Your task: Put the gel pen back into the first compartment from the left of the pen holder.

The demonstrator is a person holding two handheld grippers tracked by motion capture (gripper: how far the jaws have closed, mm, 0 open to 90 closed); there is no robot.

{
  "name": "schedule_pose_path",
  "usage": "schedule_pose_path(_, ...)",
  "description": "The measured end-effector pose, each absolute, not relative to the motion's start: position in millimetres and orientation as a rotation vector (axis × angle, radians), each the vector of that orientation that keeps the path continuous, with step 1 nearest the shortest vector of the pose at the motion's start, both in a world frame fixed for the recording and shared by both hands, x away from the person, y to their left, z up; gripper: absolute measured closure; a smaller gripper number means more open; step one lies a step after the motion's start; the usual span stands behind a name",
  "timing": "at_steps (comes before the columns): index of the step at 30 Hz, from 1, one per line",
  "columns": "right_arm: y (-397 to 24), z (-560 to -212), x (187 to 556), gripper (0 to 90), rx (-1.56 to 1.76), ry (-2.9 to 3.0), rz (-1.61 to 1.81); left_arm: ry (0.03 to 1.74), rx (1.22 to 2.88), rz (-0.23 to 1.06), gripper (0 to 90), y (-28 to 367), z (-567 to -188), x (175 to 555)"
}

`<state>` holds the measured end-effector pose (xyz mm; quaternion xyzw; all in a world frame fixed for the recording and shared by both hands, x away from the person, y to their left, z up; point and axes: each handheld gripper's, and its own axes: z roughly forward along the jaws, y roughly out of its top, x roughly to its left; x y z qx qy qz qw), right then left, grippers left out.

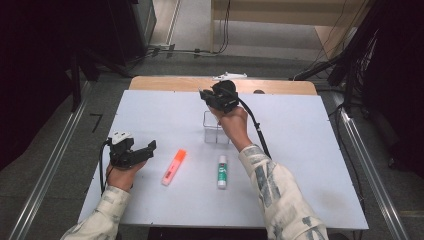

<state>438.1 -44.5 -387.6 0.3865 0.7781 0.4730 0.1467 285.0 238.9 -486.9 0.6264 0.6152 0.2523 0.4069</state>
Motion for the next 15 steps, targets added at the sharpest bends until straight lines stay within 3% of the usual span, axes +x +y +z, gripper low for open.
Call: schedule_pose_path(15, -29, -392, 451, 78.3, 1.132, 2.247, 1.375, 1.552, 1.579, 0.633, 15.8, 240, -488, 285)
